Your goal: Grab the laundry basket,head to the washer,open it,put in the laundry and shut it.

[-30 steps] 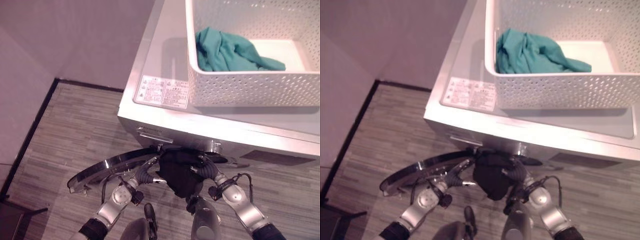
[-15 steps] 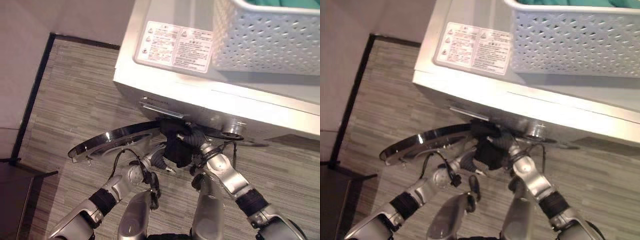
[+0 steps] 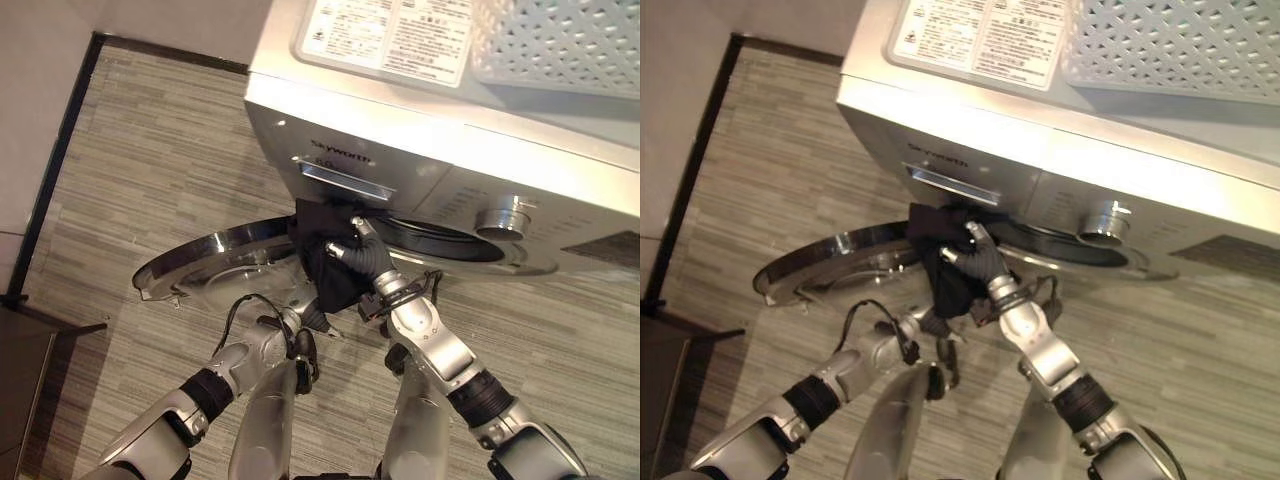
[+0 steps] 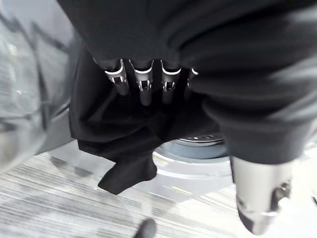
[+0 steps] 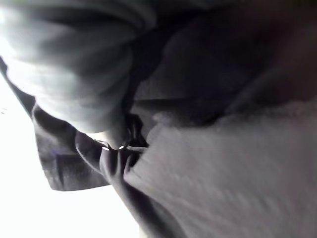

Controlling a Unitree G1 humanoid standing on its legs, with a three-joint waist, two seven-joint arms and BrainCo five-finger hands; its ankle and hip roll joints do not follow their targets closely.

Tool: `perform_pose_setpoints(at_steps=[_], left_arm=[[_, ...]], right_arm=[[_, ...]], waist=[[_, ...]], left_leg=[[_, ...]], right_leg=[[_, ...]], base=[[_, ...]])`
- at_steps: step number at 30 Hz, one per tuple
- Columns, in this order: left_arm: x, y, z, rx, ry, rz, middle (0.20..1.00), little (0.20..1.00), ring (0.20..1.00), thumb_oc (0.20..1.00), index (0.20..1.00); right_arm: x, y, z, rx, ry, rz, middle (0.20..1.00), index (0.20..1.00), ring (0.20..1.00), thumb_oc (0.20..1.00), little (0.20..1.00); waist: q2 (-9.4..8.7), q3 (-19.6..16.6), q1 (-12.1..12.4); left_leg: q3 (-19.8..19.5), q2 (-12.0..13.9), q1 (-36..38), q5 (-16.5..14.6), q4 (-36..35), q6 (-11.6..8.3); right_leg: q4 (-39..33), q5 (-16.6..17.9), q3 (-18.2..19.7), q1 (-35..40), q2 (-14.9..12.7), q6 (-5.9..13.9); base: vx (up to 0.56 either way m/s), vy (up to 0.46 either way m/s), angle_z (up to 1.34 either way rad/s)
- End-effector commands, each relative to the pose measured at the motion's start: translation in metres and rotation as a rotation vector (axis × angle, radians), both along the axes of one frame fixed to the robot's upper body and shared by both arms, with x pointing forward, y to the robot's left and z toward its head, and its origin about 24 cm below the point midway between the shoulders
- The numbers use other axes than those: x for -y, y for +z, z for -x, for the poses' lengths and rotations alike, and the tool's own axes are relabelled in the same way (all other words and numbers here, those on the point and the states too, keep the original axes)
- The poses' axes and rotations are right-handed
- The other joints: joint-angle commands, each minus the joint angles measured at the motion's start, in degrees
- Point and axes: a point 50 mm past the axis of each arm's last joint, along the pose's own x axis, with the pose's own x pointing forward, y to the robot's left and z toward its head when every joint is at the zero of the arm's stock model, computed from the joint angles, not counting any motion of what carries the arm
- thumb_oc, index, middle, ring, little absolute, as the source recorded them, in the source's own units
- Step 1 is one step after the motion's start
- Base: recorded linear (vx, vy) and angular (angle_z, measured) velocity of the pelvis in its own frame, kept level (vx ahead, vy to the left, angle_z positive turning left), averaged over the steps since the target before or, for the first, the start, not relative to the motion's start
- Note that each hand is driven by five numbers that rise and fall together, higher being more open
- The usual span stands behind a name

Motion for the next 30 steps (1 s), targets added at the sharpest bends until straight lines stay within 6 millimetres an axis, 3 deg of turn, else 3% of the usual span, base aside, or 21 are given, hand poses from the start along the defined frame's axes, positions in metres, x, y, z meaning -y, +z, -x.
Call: perform_pose_setpoints(at_steps=[1,7,12,13,14,15,18,19,20,30], left_arm=[[0.024,0.006,0.005,0.028,0.0,0.135,1.0,1.0,1.0,1.0,1.0],[0.036,0.035,-0.006,0.083,0.041,0.313,1.0,1.0,1.0,1.0,1.0],[0.066,0.08,-0.011,0.073,0.014,0.651,1.0,1.0,1.0,1.0,1.0],[0.03,0.063,-0.025,0.037,0.161,0.647,1.0,1.0,1.0,1.0,1.0],[0.016,0.06,-0.022,0.046,0.192,0.672,1.0,1.0,1.0,1.0,1.0],[0.023,0.057,-0.011,0.033,0.136,0.681,1.0,1.0,1.0,1.0,1.0],[0.034,0.056,-0.004,-0.028,0.062,0.703,1.0,1.0,1.0,1.0,1.0],[0.037,0.055,-0.002,-0.048,0.049,0.717,0.73,0.73,0.73,0.73,0.73],[0.037,0.048,0.002,-0.116,0.058,0.769,0.2,0.2,0.2,0.2,0.2],[0.035,0.045,0.004,-0.192,0.077,0.858,0.2,0.2,0.2,0.2,0.2]], right_arm=[[-0.018,0.044,0.028,0.179,0.16,-0.234,0.2,0.2,0.2,0.2,0.2],[-0.016,0.047,0.032,0.174,0.177,-0.272,0.2,0.2,0.2,0.2,0.2],[-0.01,0.046,0.031,0.16,0.138,-0.293,0.2,0.2,0.2,0.2,0.2],[-0.003,0.053,0.028,0.183,0.135,-0.3,0.2,0.2,0.2,0.2,0.2],[0.004,0.058,0.03,0.201,0.118,-0.328,0.2,0.2,0.2,0.2,0.2],[0.008,0.056,0.033,0.204,0.107,-0.325,0.2,0.2,0.2,0.2,0.2],[0.012,0.057,0.032,0.217,0.102,-0.328,0.2,0.2,0.2,0.2,0.2],[0.013,0.058,0.032,0.22,0.094,-0.334,0.2,0.2,0.2,0.2,0.2],[0.014,0.058,0.032,0.221,0.079,-0.335,0.2,0.2,0.2,0.2,0.2],[0.019,0.053,0.03,0.198,0.044,-0.342,0.2,0.2,0.2,0.2,0.2]], waist=[[-1.19,-2.3,0.26],[-1.55,-0.84,-0.45],[-1.92,0.7,-2.11],[-1.81,0.74,-1.94],[-1.36,0.91,-1.6],[-1.27,0.66,-1.75],[-1.09,0.72,-2.12],[-1.12,0.8,-2.24],[-1.07,0.97,-2.33],[-0.6,1.53,-2.76]], left_leg=[[-1.48,1.13,-1.58,-13.04,7.2,1.91],[-1.34,2.59,-4.2,-12.71,8.64,1.33],[-1.32,3.65,-6.27,-12.5,9.59,0.83],[-1.21,3.91,-6.45,-12.45,9.72,0.67],[-1.29,3.82,-6.6,-12.53,9.5,0.65],[-1.29,3.59,-6.96,-12.48,9.22,0.73],[-1.43,3.82,-7.64,-12.11,8.99,0.42],[-1.48,3.82,-7.72,-12.04,8.89,0.39],[-1.43,3.85,-7.9,-11.96,8.76,0.38],[-1.14,3.93,-8.58,-12.09,8.81,0.43]], right_leg=[[-6.18,5.55,5.86,-0.9,-6.59,11.23],[-6.02,4.96,5.5,-2.79,-5.75,10.55],[-6.06,4.73,4.72,-4.18,-5.23,10.16],[-5.97,4.75,4.76,-4.46,-5.07,10.05],[-5.77,4.86,4.86,-4.89,-5.07,10.28],[-6.0,4.98,4.62,-5.13,-5.34,10.31],[-6.33,5.03,4.35,-5.33,-5.21,10.34],[-6.47,5.14,4.37,-5.36,-5.09,10.39],[-6.64,5.28,4.23,-5.55,-5.06,10.45],[-6.88,5.44,4.71,-6.73,-4.62,10.27]], base=[[-0.03,-0.041,-0.05],[-0.03,-0.055,-0.06],[-0.01,-0.043,-0.03],[0.0,0.0,0.0],[0.0,-0.004,-0.08],[0.0,-0.017,-0.12],[-0.01,-0.032,0.02],[-0.01,-0.048,0.03],[0.0,-0.036,0.03],[0.0,-0.01,0.02]])
